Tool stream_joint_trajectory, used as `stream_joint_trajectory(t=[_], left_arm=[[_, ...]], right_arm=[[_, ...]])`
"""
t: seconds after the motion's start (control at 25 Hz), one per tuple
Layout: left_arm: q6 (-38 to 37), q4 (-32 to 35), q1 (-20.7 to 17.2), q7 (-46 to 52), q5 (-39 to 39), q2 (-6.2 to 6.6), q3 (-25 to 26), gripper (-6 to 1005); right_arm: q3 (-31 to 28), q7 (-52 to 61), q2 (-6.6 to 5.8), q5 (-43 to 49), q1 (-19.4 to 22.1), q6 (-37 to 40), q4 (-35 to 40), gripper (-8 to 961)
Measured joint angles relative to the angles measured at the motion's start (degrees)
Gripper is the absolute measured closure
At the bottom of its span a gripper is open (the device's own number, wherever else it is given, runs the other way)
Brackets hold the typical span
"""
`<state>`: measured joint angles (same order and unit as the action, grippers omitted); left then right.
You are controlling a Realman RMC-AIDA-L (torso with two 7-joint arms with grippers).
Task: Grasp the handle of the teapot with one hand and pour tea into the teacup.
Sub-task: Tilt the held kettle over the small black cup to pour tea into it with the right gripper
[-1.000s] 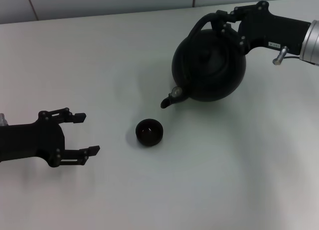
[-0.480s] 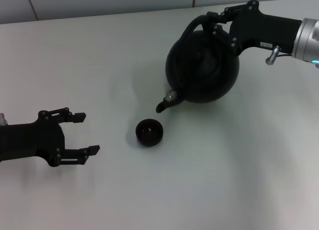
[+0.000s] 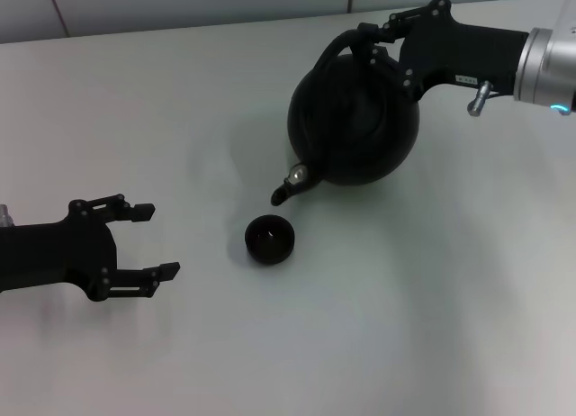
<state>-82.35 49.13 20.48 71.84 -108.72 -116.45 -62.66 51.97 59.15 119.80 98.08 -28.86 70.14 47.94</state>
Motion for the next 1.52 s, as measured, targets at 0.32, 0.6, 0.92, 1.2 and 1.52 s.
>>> stream_joint_trajectory(t=[0.32,0.6,0.92,1.2,1.52], left_arm=[[0.46,0.0,0.0,-0.01,0.0,-0.04,0.0,140],[1.18,0.0,-0.18,-0.06,0.0,-0.33,0.0,140],[1.22,0.0,-0.14,-0.12,0.0,-0.46,0.0,140],[1.26,0.0,-0.28,-0.2,0.0,-0.46,0.0,140],[1.32,0.0,-0.71,-0.29,0.0,-0.34,0.0,140]], right_arm=[[3.54,-0.01,0.0,0.0,0.42,-1.88,1.72,821],[5.43,-0.22,0.0,0.0,0.47,-3.21,2.27,822],[5.58,-0.51,0.0,0.0,0.68,-3.12,2.44,822],[5.61,-0.17,0.0,-0.08,0.88,-2.7,2.12,823],[7.0,-1.49,0.0,-6.08,3.48,-2.52,1.18,823]])
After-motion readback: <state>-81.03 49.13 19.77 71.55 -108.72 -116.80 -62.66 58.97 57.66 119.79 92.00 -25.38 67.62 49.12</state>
